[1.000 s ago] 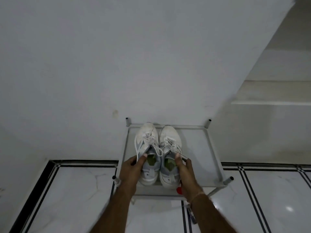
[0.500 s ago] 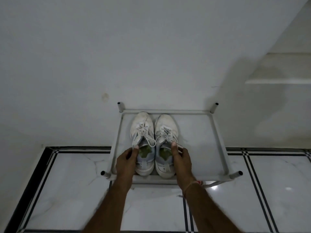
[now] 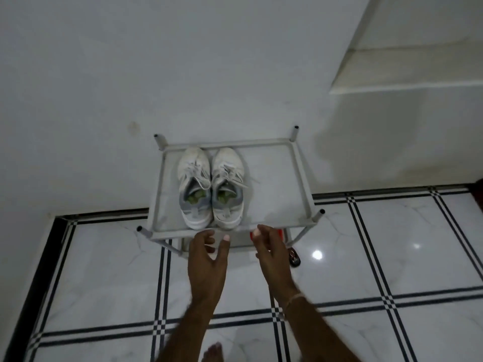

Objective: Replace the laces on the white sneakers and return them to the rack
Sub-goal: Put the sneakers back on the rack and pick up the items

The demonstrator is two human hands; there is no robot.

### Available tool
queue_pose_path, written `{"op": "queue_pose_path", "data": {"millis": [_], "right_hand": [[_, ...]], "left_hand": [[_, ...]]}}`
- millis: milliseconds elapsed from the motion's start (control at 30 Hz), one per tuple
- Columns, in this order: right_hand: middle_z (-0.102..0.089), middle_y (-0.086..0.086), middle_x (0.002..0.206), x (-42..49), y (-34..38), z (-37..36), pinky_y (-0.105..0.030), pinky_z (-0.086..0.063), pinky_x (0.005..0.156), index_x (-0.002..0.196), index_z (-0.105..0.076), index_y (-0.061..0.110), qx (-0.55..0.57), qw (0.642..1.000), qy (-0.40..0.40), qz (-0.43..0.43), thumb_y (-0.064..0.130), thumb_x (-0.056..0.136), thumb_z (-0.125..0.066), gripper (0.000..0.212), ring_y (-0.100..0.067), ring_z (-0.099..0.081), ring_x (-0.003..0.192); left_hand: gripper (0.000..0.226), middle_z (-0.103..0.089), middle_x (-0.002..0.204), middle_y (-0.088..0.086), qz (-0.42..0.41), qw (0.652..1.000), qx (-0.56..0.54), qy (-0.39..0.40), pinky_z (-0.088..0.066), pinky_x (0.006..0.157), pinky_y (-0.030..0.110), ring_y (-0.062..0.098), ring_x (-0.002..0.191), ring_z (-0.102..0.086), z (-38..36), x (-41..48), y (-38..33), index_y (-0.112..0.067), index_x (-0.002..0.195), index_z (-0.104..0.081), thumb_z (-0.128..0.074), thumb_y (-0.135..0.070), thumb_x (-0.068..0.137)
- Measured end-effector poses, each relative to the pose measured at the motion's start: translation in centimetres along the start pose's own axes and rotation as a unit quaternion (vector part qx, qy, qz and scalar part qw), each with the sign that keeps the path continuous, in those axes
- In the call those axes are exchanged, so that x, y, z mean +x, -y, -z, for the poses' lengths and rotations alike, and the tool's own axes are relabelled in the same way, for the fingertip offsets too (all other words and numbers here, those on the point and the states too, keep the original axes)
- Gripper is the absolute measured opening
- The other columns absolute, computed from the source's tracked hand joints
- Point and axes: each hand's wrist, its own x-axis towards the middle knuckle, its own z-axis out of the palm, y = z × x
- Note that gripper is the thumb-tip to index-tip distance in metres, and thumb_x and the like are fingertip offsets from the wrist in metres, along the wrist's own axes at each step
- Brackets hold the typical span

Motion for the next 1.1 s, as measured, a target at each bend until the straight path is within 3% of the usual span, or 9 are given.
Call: {"op": "queue_pose_path", "data": {"millis": [167, 267, 367, 467, 567, 667, 800, 1000, 1100], "right_hand": [[-0.068, 0.01, 0.118, -1.4, -6.9, 9.2, -0.037, -0.053, 0.102, 0.126, -0.061, 0.032, -0.079, 0.995, -0.016, -0.065, 0.058, 0.094, -0.059, 0.041, -0.007, -0.063, 0.112], [-0.065, 0.012, 0.114, -0.2, -12.0, 15.0, -0.034, -0.052, 0.099, 0.113, -0.056, 0.043, -0.132, 0.986, -0.028, -0.094, 0.054, 0.094, -0.063, 0.023, -0.012, -0.062, 0.11], [-0.061, 0.006, 0.121, 2.2, -17.5, 19.0, -0.039, -0.05, 0.101, 0.124, -0.057, 0.035, -0.191, 0.973, -0.019, -0.126, 0.061, 0.091, -0.061, 0.042, -0.016, -0.059, 0.113], [-0.059, 0.0, 0.133, 5.6, -23.5, 21.6, -0.041, -0.05, 0.104, 0.138, -0.051, 0.026, -0.223, 0.961, -0.001, -0.161, 0.062, 0.091, -0.062, 0.061, -0.018, -0.058, 0.12], [-0.058, -0.002, 0.135, 10.0, -30.3, 22.9, -0.04, -0.049, 0.103, 0.14, -0.049, 0.025, -0.251, 0.952, 0.007, -0.176, 0.063, 0.09, -0.063, 0.064, -0.02, -0.058, 0.122], [-0.058, -0.005, 0.136, 14.7, -37.7, 22.6, -0.04, -0.047, 0.104, 0.141, -0.048, 0.023, -0.274, 0.943, 0.012, -0.189, 0.065, 0.088, -0.063, 0.069, -0.023, -0.056, 0.125], [-0.056, -0.012, 0.134, 22.4, -47.3, 21.2, -0.043, -0.049, 0.101, 0.139, -0.045, 0.015, -0.331, 0.927, 0.016, -0.176, 0.06, 0.09, -0.063, 0.069, -0.031, -0.056, 0.123], [-0.044, -0.013, 0.139, 33.5, -56.5, 16.8, -0.05, -0.048, 0.097, 0.145, -0.034, 0.014, -0.44, 0.894, 0.026, -0.084, 0.065, 0.085, -0.065, 0.085, -0.036, -0.047, 0.127], [-0.039, -0.013, 0.145, 35.5, -59.7, 16.3, -0.047, -0.05, 0.091, 0.147, -0.032, 0.012, -0.471, 0.881, 0.035, -0.036, 0.048, 0.085, -0.073, 0.083, -0.036, -0.043, 0.13]], "left_hand": [[0.046, -0.059, 0.12, -0.007, 0.095, 0.987, 0.082, 0.098, -0.051, 0.098, 0.042, 0.015, 0.11, -0.057, -8.2, -6.5, 4.3, -0.031, 0.119, -0.057, -0.069, -0.058, 0.084], [0.053, -0.057, 0.126, -0.002, 0.15, 0.973, 0.096, 0.147, -0.05, 0.099, 0.04, 0.017, 0.11, -0.057, -14.8, -9.5, 6.9, -0.029, 0.123, -0.055, -0.069, -0.06, 0.083], [0.054, -0.056, 0.126, -0.002, 0.206, 0.962, 0.068, 0.164, -0.055, 0.087, 0.036, 0.017, 0.106, -0.059, -21.1, -11.1, 9.6, -0.026, 0.125, -0.055, -0.07, -0.058, 0.085], [0.054, -0.056, 0.123, -0.003, 0.248, 0.95, 0.053, 0.183, -0.046, 0.064, 0.021, 0.006, 0.095, -0.058, -27.4, -11.7, 13.7, -0.024, 0.128, -0.054, -0.069, -0.057, 0.087], [0.053, -0.059, 0.124, -0.001, 0.282, 0.938, 0.041, 0.198, -0.049, 0.071, 0.025, 0.015, 0.105, -0.059, -33.2, -11.1, 19.4, -0.025, 0.125, -0.053, -0.069, -0.058, 0.086], [0.059, -0.058, 0.124, 0.002, 0.311, 0.931, 0.06, 0.181, -0.051, 0.089, 0.034, 0.02, 0.107, -0.058, -38.0, -9.4, 26.3, -0.021, 0.13, -0.051, -0.068, -0.059, 0.087], [0.064, -0.06, 0.127, 0.007, 0.323, 0.93, 0.092, 0.15, -0.051, 0.098, 0.037, 0.021, 0.106, -0.058, -43.6, -5.5, 35.8, -0.017, 0.133, -0.05, -0.071, -0.056, 0.086], [0.075, -0.054, 0.137, 0.011, 0.288, 0.947, 0.113, 0.089, -0.05, 0.093, 0.034, 0.026, 0.118, -0.057, -49.3, 0.8, 46.6, -0.012, 0.138, -0.044, -0.071, -0.058, 0.085], [0.09, -0.049, 0.141, 0.013, 0.286, 0.947, 0.127, 0.067, -0.053, 0.098, 0.039, 0.028, 0.123, -0.056, -52.2, 2.9, 49.8, -0.01, 0.141, -0.04, -0.074, -0.065, 0.078]]}}
